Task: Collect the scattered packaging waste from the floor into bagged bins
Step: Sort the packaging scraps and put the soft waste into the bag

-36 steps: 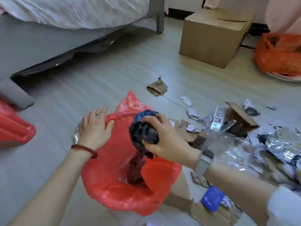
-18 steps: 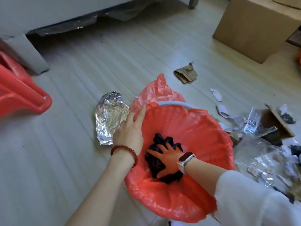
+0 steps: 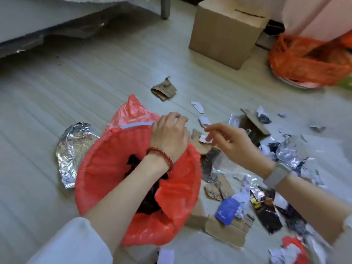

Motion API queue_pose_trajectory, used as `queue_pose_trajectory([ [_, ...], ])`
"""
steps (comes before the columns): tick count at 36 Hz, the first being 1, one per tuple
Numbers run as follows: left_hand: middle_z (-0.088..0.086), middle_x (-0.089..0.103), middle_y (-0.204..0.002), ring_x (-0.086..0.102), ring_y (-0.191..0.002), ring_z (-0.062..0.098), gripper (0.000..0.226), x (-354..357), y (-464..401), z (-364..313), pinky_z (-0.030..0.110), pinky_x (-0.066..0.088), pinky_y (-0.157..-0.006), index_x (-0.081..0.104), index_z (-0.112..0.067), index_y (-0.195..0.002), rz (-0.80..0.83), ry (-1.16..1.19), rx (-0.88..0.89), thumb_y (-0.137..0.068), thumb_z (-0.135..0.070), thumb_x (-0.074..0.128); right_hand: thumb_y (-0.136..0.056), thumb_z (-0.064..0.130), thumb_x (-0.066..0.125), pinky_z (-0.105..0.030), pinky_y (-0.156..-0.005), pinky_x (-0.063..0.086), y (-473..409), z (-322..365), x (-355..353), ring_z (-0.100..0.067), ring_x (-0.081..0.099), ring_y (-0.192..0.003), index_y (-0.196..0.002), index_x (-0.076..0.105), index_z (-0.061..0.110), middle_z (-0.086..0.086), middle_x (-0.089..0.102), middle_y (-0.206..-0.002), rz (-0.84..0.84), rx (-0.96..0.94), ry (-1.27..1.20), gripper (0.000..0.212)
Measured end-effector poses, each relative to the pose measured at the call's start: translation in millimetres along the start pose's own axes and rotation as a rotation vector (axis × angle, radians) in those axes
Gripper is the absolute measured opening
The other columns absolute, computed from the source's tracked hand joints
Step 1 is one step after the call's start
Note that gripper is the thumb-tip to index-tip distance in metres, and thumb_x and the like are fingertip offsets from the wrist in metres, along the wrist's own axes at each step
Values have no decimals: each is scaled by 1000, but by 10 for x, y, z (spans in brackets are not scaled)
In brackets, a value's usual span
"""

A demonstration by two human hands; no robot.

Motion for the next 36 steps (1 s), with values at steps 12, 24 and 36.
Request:
queue_pose_trajectory([
  [12, 10, 42, -130, 41, -115, 30, 37, 2393, 1457, -1671, 40, 35, -91, 43, -16, -125, 792, -107, 394, -88, -19, 45, -93, 16, 44, -28, -64, 29, 2141, -2587, -263, -30, 58, -93, -116, 55, 10, -14, 63, -103, 298, 521, 481, 26],
  [24, 2, -6, -152, 3, -137, 34, 75, 3535, 1924, -1095, 51, 30, -100, 9, -43, -142, 878, -216, -19, -82, -54, 53, -86, 37, 58, -45, -98, 42, 2422, -3349, -153, -30, 16, -137, -146, 6, 31, -3, 8, -154, 365, 511, 683, 79],
  [36, 8, 61, -94, 49, -86, 30, 47, 3607, 1784, -1231, 35, 41, -51, 50, -17, -81, 618, -187, 240, -52, 0, 82, -91, 25, 50, -38, -93, 33, 2368, -3548, 65, -26, 39, -119, -131, 37, 15, -6, 49, -127, 426, 416, 825, 43],
])
Point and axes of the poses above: each hand's wrist, its own y-axis away from the middle knuckle, its own x-axis out of the palm, z = x × y, the point moved 10 cm from there along -y, towards the middle knuckle
